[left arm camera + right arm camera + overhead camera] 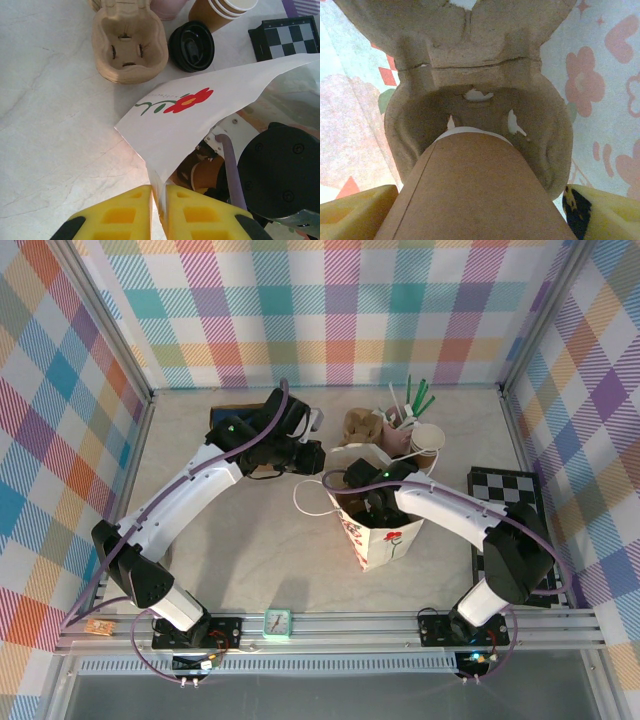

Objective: Pack the takeout coffee

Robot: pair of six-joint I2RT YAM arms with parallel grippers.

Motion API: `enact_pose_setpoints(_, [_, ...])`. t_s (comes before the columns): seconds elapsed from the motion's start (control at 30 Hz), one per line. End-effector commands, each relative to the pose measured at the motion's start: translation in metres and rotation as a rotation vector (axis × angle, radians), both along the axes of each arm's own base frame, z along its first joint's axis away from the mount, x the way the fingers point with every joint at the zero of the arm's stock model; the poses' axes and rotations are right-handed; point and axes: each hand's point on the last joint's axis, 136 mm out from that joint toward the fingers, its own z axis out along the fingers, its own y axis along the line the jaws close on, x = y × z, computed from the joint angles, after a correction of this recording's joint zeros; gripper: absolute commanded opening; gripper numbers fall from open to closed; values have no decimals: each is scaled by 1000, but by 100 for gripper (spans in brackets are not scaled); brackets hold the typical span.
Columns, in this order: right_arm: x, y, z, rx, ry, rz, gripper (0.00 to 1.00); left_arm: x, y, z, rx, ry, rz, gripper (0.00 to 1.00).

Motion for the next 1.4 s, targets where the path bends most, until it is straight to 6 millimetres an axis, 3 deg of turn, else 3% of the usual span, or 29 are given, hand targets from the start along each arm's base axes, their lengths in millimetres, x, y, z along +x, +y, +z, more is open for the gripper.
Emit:
enact_pose_setpoints(0.0, [-7,-8,4,-16,8,-12,28,-3,-1,6,14,-12,-13,15])
enact_pose_setpoints(1.37, [-9,-10,-6,-24,19,-11,28,2,-1,1,45,-2,-8,14])
